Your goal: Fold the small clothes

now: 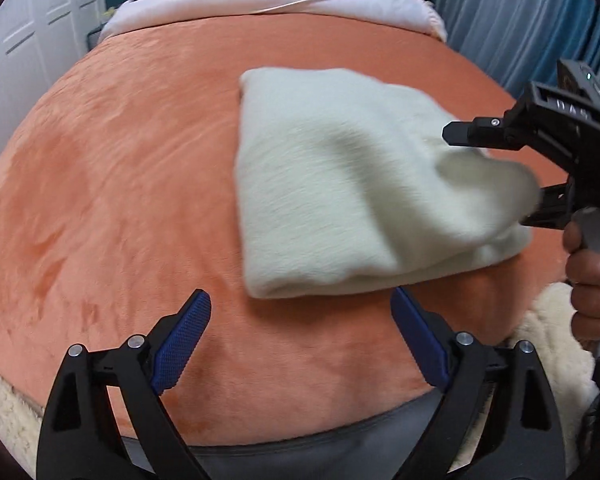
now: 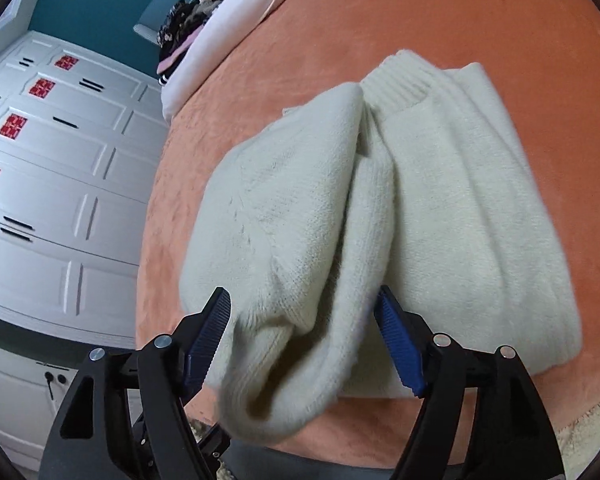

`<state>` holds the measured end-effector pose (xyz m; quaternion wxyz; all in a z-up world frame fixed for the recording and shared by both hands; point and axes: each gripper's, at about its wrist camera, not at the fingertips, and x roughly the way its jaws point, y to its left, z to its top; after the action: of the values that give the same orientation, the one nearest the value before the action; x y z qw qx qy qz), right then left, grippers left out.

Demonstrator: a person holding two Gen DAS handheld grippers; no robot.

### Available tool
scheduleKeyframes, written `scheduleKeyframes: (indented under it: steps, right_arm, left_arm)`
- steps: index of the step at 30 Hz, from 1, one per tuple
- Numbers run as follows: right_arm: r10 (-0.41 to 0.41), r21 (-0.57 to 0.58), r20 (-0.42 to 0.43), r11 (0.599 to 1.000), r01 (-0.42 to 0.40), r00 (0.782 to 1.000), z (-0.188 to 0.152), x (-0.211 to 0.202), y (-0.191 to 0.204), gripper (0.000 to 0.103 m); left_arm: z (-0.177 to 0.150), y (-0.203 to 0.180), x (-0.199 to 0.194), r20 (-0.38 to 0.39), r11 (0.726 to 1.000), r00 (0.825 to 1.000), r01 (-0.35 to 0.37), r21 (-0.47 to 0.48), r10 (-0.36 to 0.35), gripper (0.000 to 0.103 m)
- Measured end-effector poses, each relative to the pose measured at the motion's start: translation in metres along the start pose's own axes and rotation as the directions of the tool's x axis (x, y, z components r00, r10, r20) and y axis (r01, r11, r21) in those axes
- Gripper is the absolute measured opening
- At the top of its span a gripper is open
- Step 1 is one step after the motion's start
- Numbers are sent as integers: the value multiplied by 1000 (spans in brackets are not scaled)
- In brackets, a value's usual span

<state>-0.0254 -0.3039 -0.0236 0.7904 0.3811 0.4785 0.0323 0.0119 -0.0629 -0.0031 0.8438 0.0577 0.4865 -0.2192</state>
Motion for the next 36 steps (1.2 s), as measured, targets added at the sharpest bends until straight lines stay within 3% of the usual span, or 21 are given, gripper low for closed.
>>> scheduleKeyframes:
  steps: [1, 2, 3, 4, 5, 8, 9, 11, 13, 15, 17, 18, 19, 22, 28, 30, 32, 34, 36]
  right_arm:
    - [-19, -6, -16, 1000, 18, 1000, 3, 8, 5, 69]
    - [-29, -17, -26, 999, 28, 999, 6, 15, 10, 42]
    - [-42, -37, -30, 998, 41, 999, 9, 19, 19, 31]
    - [-64, -68, -23, 996, 63, 998, 14, 17, 32, 27]
    - [-26, -101, 6, 995, 26, 1000, 19, 6, 47, 24]
    - [183, -188, 93, 968, -164, 979, 30, -43, 89, 22]
    - [216, -231, 136, 956, -181, 967, 32, -64, 103, 22]
    - [212, -299, 206, 943, -145, 955, 32, -93, 110, 21]
    - [129, -287, 233, 956, -58, 964, 32, -96, 82, 21]
    - [-15, -184, 213, 981, 55, 977, 28, -78, 25, 21]
    - [-122, -47, 136, 991, 129, 983, 24, -48, -39, 20]
    - [-152, 11, 89, 988, 151, 984, 17, -32, -69, 20]
    - [-116, 45, 90, 993, 112, 989, 8, -26, -85, 19]
    - [-45, 99, 139, 995, 32, 989, 4, -30, -92, 20]
    - [-68, 6, 210, 998, 68, 975, 6, -46, -60, 20]
    - [-118, 19, 156, 993, 116, 981, 5, -26, -72, 20]
    - [-103, 27, 152, 995, 100, 983, 6, -19, -81, 21]
    - [-90, 53, 154, 995, 83, 984, 8, -30, -77, 24]
    - [-149, 62, 184, 988, 139, 972, 8, -48, -63, 27]
  left_arm:
    - [1, 3, 5, -1, 1000, 1000, -7, -7, 7, 89]
    - [2, 5, 8, -1, 1000, 1000, -17, -11, 17, 89]
    - [4, 7, 9, 4, 1000, 1000, -18, -21, 18, 89]
    - [7, 9, 8, 15, 1000, 1000, -10, -29, 10, 88]
    - [8, 11, 6, 25, 999, 1000, 1, -34, 0, 84]
    - [9, 12, 8, 2, 998, 999, 34, -50, -34, 39]
    - [10, 16, 10, -3, 994, 998, 65, -82, -66, 34]
    - [12, 18, 8, -2, 985, 995, 103, -141, -104, 29]
    - [14, 11, 12, -29, 988, 995, 86, -128, -91, 17]
    - [14, 10, 23, -60, 989, 995, 69, -133, -77, 17]
    - [9, 8, 29, -81, 988, 993, 79, -129, -90, 17]
    - [8, 5, 31, -89, 991, 993, 72, -116, -83, 17]
    - [8, 2, 31, -91, 993, 994, 58, -102, -68, 17]
    - [9, 2, 31, -97, 994, 994, 48, -102, -58, 17]
    - [12, 2, 33, -106, 995, 993, 35, -97, -45, 17]
    - [12, 0, 35, -110, 996, 993, 25, -84, -35, 17]
    - [12, -5, 32, -113, 997, 993, 15, -81, -24, 17]
    - [12, -5, 30, -119, 996, 993, 16, -87, -26, 17]
    - [12, -4, 30, -122, 996, 992, 17, -92, -28, 18]
